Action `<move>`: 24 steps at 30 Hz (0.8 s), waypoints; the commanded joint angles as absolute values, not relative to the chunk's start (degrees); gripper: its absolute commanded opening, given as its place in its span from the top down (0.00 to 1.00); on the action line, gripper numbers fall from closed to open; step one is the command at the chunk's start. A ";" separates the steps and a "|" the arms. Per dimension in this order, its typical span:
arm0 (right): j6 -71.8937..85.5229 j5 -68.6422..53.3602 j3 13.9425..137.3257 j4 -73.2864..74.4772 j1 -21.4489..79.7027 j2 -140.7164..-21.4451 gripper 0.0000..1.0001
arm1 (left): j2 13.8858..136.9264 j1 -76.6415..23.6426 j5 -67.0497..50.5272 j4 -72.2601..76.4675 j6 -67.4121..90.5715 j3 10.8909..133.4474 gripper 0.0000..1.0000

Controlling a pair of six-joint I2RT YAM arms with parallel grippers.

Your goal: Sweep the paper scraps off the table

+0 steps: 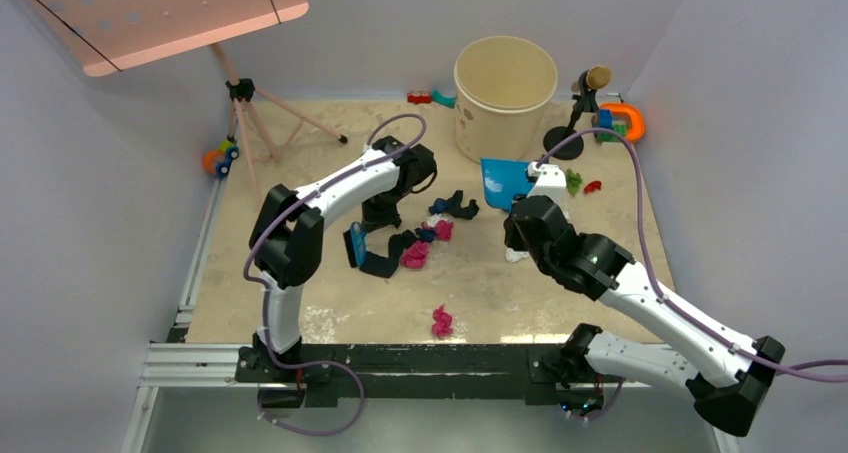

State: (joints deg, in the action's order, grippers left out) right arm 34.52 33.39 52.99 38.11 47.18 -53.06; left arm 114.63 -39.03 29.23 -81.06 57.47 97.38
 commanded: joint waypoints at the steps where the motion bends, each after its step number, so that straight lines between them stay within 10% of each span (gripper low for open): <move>1: 34.54 34.15 54.76 36.88 47.07 -52.43 1.00 | 111.50 -39.10 20.44 -71.70 55.15 94.24 1.00; 24: 34.77 32.68 54.41 36.05 47.02 -53.32 1.00 | 85.90 -40.72 4.31 -60.99 40.16 82.98 1.00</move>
State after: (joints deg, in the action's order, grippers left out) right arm 34.54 33.19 53.04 38.09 47.18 -52.93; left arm 90.19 -39.88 13.56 -63.48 50.65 87.53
